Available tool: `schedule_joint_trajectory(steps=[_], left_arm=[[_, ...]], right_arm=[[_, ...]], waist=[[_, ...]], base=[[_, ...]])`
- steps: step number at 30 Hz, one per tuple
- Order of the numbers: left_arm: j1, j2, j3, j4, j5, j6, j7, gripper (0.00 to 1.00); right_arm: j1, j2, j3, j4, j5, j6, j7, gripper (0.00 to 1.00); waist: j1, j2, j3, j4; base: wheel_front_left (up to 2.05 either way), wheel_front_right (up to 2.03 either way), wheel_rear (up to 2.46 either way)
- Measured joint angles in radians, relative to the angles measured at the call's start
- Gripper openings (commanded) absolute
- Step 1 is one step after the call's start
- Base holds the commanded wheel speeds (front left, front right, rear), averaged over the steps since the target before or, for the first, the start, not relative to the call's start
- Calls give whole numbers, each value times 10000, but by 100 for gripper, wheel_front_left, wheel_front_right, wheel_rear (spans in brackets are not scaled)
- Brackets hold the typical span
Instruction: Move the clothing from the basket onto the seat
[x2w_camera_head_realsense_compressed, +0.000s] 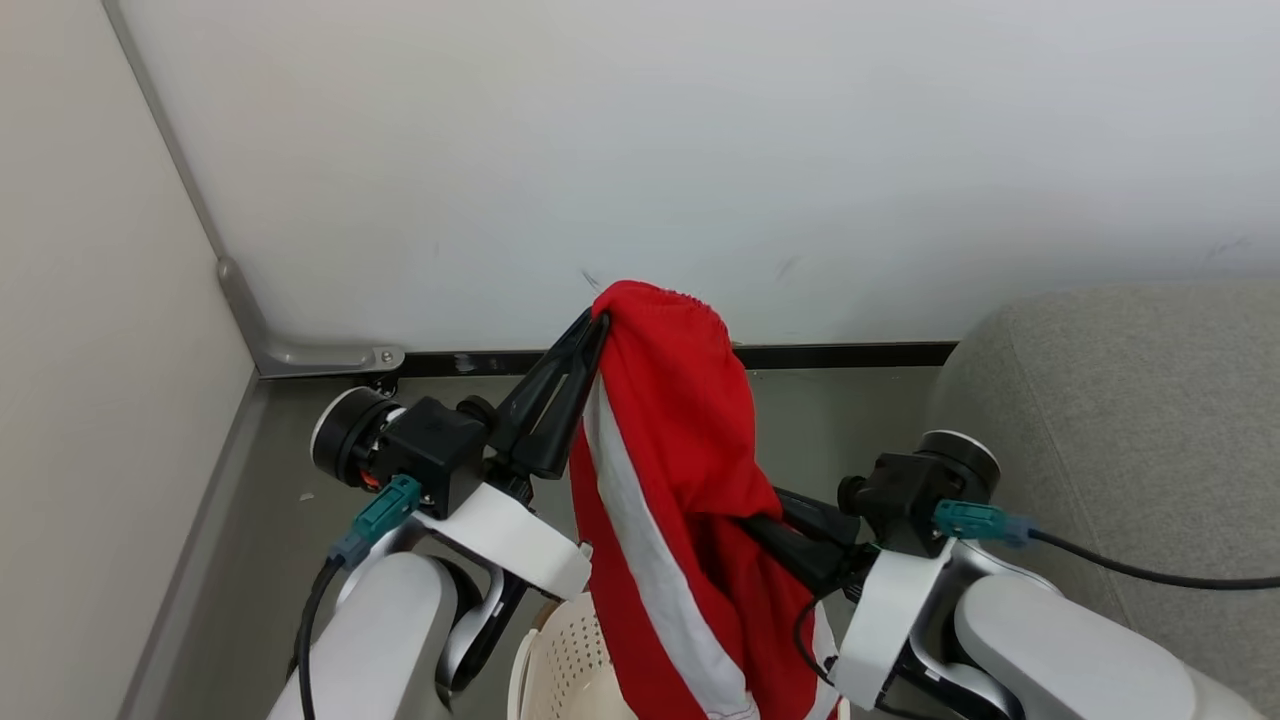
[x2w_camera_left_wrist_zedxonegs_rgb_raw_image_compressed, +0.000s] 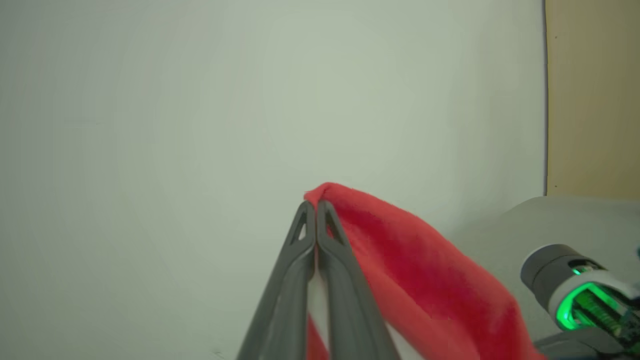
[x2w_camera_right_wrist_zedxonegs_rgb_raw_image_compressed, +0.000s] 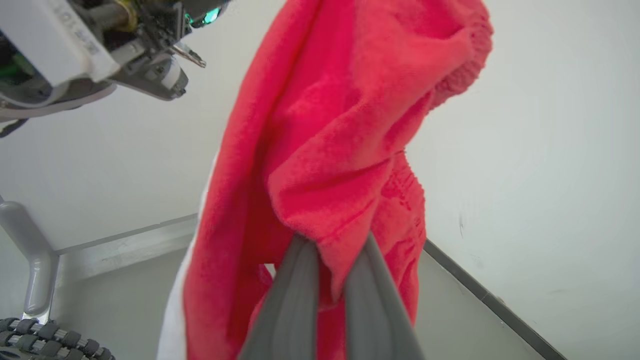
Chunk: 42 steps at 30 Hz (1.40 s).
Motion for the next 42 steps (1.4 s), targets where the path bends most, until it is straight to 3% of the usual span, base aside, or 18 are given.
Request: schedule_joint_trajectory(steps=[7,9,13,14,15,28,42], left_arm=[[496,282,205,780,-44,305,558,0],[666,311,213,959,-125,351,656,7],[855,276,261,1129,-261,407,686,53],[855,274,291,1137,-263,447,685,83],[856,267,336,1137,-268,456,675,100],[864,36,1127,813,-646,972,263,100],[1168,-138,1137,554,-861,980,61,100]], right_arm=[[611,-309,-677,-127,637,0,-347,0],[611,-453,-1064,-119,708,0,-454,0],[678,-823,-1933,-48,802,0,-736,0],[755,-878,-2100,-36,802,0,-798,0],[814,-941,-2209,2,800,0,-819,0],[1730,-1354,-4038,153,792,0,-1093,0],[3326,-1475,-6046,-144,247,0,-1145,0]], waist=[[0,0,23,-223],[0,0,36,-294],[0,0,70,-481],[0,0,77,-517],[0,0,85,-555],[1,0,137,-1066],[0,0,187,-1985]], base=[[0,0,0],[0,0,0],[0,0,0],[0,0,0],[0,0,0],[0,0,0],[0,0,0]])
